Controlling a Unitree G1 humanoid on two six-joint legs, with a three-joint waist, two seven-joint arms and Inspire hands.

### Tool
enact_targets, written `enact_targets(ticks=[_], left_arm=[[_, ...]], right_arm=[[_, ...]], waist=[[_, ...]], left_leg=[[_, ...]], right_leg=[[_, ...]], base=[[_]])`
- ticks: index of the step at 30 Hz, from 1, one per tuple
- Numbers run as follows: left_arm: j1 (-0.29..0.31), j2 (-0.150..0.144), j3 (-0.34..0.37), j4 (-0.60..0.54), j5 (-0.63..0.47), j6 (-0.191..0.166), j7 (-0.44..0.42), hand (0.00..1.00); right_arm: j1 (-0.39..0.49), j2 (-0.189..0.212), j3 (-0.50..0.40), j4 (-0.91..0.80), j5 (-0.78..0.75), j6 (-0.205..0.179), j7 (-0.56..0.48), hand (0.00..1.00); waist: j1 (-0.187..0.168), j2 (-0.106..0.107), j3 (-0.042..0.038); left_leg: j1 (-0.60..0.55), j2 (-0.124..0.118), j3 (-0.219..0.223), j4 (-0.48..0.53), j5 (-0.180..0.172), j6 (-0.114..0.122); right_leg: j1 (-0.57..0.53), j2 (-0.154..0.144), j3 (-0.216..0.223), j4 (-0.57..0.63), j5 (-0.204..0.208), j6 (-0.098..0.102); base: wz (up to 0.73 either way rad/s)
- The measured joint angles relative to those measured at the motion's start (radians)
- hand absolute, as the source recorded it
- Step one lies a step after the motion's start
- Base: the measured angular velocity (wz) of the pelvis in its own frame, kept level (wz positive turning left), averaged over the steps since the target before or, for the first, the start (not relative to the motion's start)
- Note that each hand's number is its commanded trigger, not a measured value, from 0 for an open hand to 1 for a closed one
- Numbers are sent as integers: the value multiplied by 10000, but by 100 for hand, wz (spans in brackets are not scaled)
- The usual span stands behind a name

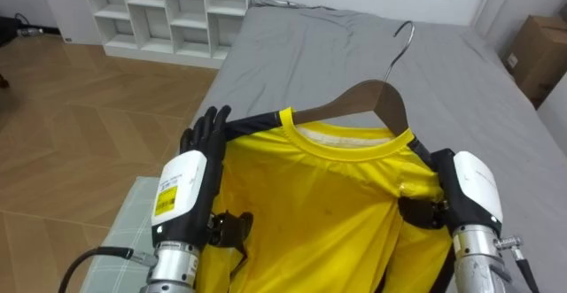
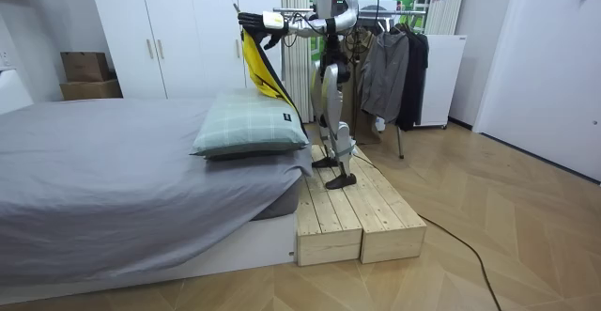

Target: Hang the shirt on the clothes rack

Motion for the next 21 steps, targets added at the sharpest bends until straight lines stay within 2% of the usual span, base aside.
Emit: enact_targets(ticks=[3,4,8,9,13,17,21], left_arm=[[213,-8,425,0,-375,-3,15,0],[342,-13,604,1,-476,-10,54,0],[487,-6,965,190,-720,-91,313,0],[534,-15,1078,364,-881,-98,461,0],[708,-27,1766,730,-1246,-80,795,0],[838,-40,2289,972,-1577,-74,1117,0],[870,-284,2652,1930,-2461,-196,1408,0]], right_arm=[[175,-2,-82,-4,-84,-2,1,100],[307,-2,-98,-4,-85,-9,2,100],[686,-2,-410,-5,-127,-28,10,100],[816,-8,-519,-46,-337,-20,8,100],[1381,-41,-868,-653,-1165,14,8,100],[1656,-63,-1070,-841,-1139,10,6,100],[1860,-61,-1248,-828,-1168,2,4,100]], waist=[[4,9,-4],[17,35,-49],[160,83,-68],[162,115,-94],[210,165,-108],[185,177,-112],[202,219,-111]], left_leg=[[120,2,11,12,0,0],[175,5,17,12,0,0],[291,-1,12,16,0,1],[304,-1,-2,13,0,1],[247,-2,12,33,0,0],[258,-13,16,40,1,1],[419,-10,44,17,7,13]], right_leg=[[110,0,12,-5,0,0],[160,0,17,-3,0,0],[290,-10,7,-5,0,0],[308,-10,2,-3,-2,2],[244,-1,12,18,-1,2],[258,-10,27,41,-1,1],[323,-23,36,154,-2,2]], base=[[0],[0],[0],[0],[0],[0],[0]])
